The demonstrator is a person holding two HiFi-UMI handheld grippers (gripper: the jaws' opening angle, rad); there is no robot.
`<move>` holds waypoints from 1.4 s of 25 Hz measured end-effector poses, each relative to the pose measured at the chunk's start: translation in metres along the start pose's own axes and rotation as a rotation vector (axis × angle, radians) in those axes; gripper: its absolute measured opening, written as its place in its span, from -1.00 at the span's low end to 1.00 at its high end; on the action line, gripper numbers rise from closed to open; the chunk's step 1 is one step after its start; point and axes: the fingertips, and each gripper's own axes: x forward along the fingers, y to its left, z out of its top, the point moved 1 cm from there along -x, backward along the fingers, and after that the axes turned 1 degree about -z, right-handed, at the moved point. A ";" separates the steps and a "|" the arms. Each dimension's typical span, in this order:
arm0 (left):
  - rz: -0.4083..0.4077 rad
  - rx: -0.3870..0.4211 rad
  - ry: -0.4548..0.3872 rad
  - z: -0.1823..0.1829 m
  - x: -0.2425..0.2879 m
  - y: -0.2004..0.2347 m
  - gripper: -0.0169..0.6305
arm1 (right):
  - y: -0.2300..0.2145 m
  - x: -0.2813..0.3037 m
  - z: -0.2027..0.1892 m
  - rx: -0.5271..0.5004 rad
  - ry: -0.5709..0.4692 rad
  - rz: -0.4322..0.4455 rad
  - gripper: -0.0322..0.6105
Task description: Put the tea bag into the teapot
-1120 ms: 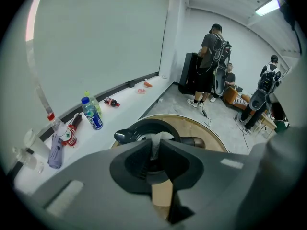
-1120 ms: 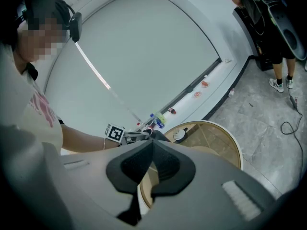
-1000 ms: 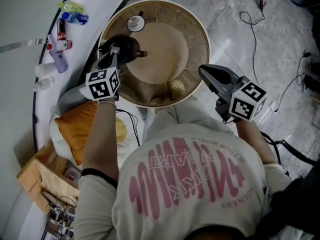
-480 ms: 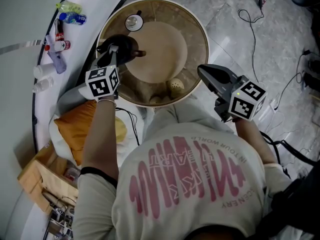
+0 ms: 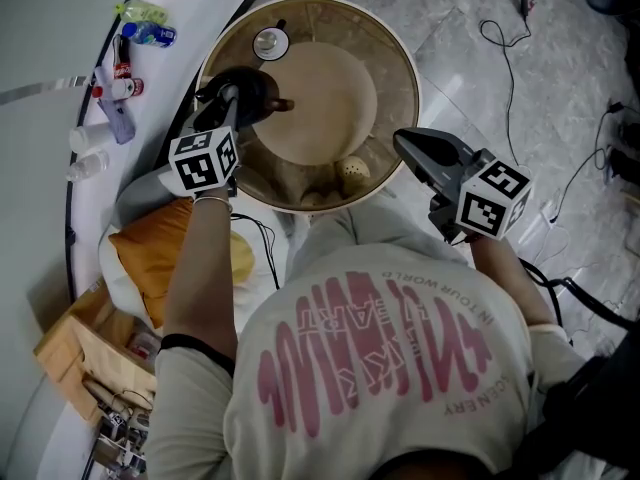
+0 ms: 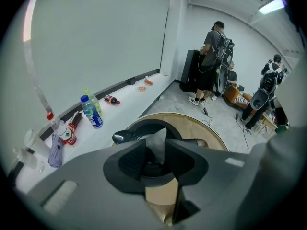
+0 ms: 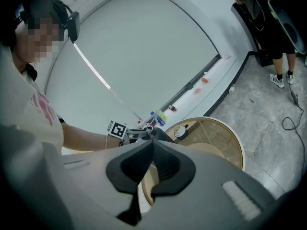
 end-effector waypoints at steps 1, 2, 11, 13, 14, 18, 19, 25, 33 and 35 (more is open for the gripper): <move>0.000 -0.002 -0.002 0.001 -0.001 0.000 -0.50 | 0.000 0.000 0.000 -0.002 -0.002 0.003 -0.88; 0.000 -0.002 -0.004 0.001 -0.002 -0.001 -0.48 | 0.000 -0.001 0.001 -0.003 -0.003 0.005 -0.88; 0.011 -0.013 -0.025 0.006 -0.017 -0.001 -0.44 | 0.007 -0.007 0.005 -0.005 -0.010 0.010 -0.88; 0.011 -0.018 -0.040 0.010 -0.022 -0.001 -0.44 | 0.010 -0.009 0.006 -0.012 -0.011 0.012 -0.88; 0.011 -0.022 -0.052 0.012 -0.026 -0.002 -0.46 | 0.012 -0.010 0.007 -0.016 -0.013 0.014 -0.88; 0.007 -0.023 -0.121 0.026 -0.047 -0.007 -0.77 | 0.025 -0.011 0.011 -0.043 -0.020 0.027 -0.88; 0.006 -0.023 -0.139 0.029 -0.054 -0.007 -0.82 | 0.029 -0.011 0.012 -0.052 -0.023 0.034 -0.88; -0.021 -0.061 -0.260 0.049 -0.101 -0.014 -0.91 | 0.063 -0.006 0.025 -0.133 -0.059 0.076 -0.88; -0.204 -0.080 -0.467 0.057 -0.212 -0.062 -0.91 | 0.139 0.006 0.043 -0.253 -0.102 0.135 -0.88; -0.233 -0.046 -0.508 0.055 -0.244 -0.076 -0.91 | 0.164 0.007 0.049 -0.273 -0.131 0.163 -0.88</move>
